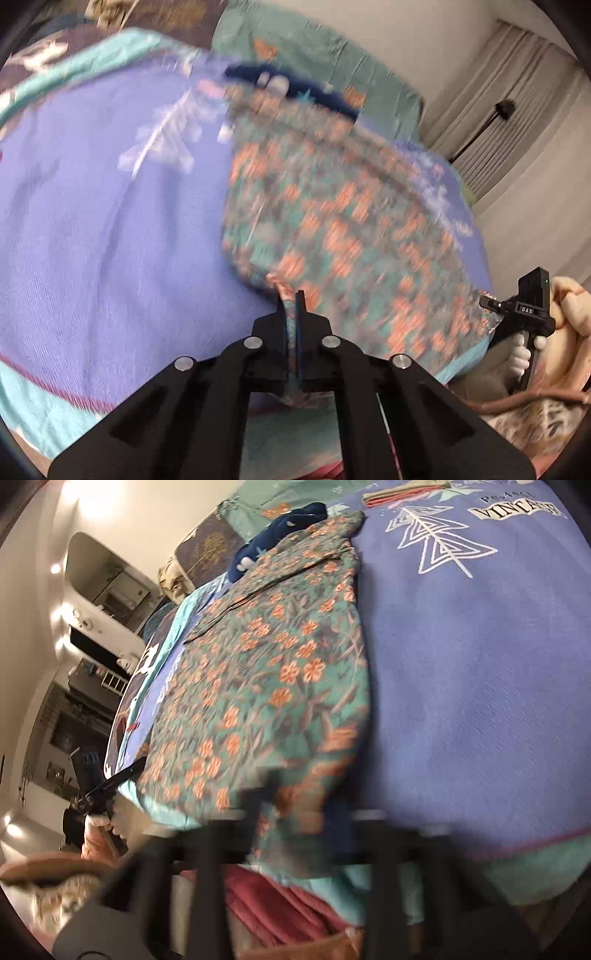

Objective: Fold small clothes

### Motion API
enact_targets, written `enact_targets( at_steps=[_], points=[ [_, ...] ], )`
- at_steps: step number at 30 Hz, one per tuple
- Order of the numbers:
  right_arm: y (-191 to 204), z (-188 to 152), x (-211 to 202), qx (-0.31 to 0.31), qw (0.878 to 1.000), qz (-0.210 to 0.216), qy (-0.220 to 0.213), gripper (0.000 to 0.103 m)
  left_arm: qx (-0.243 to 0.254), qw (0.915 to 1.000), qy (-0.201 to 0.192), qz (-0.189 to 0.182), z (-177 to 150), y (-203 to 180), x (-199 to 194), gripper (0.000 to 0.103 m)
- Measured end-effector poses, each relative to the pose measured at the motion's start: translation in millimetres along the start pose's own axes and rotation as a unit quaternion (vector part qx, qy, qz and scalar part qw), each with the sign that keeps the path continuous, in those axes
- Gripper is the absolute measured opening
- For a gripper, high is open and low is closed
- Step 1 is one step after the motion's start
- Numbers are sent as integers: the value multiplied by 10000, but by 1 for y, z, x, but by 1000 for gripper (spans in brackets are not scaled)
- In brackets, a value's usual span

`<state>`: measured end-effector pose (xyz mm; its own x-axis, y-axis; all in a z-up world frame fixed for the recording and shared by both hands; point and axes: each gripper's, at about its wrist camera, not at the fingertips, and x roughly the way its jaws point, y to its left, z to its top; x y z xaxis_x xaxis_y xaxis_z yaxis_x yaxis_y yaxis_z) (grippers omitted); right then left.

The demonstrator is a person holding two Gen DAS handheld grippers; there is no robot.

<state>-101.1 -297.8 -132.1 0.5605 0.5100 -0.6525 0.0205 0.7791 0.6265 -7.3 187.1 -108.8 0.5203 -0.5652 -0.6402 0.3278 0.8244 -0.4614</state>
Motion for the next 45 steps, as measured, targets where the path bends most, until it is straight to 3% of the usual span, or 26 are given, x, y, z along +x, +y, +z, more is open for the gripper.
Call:
enact_targets(
  at_steps=[3,7,9,13,16,22,27,31,35,38,40,41,43,45],
  points=[
    [9,12,-23,45,9978,442,-500,5,240,9961,-729,-430,27,-28,-37,3],
    [40,29,-79,-406,9875,868,-1255,4,640,9852,-1476,-588,44,-62,-89,3],
    [57,26,-108,-725,9807,872,-1595,4,753,9791,-1784,-615,41,-75,-115,3],
    [83,3,-159,-1309,9651,676,-2165,4,954,9730,-2020,-573,24,-83,-145,3],
    [81,-5,-170,-1476,9615,359,-2290,6,814,9795,-1778,-474,23,-74,-124,4],
    [60,25,-126,-958,9781,311,-1819,6,501,9887,-1362,-378,43,-58,-65,4],
    [60,63,-108,-886,9783,192,-1863,6,492,9895,-1339,-232,86,-52,-41,4],
    [60,109,-87,-837,9782,34,-1902,6,492,9909,-1253,-63,143,-48,-4,4],
    [54,166,-51,-743,9793,-232,-1867,7,487,9922,-1122,228,187,-39,42,4],
    [39,210,-9,-688,9799,-698,-1740,8,336,9933,-851,710,208,-17,98,5],
    [16,236,27,-390,9845,-881,-1465,8,298,9929,-620,966,211,-3,131,6],
    [1,246,49,-194,9869,-980,-1264,10,203,9935,-322,1068,209,9,156,6],
    [-18,255,77,-1,9890,-1130,-951,12,87,9925,-28,1215,202,22,177,8],
    [-29,256,93,77,9880,-1325,-788,18,80,9934,-23,1148,198,27,178,14]
  ],
)
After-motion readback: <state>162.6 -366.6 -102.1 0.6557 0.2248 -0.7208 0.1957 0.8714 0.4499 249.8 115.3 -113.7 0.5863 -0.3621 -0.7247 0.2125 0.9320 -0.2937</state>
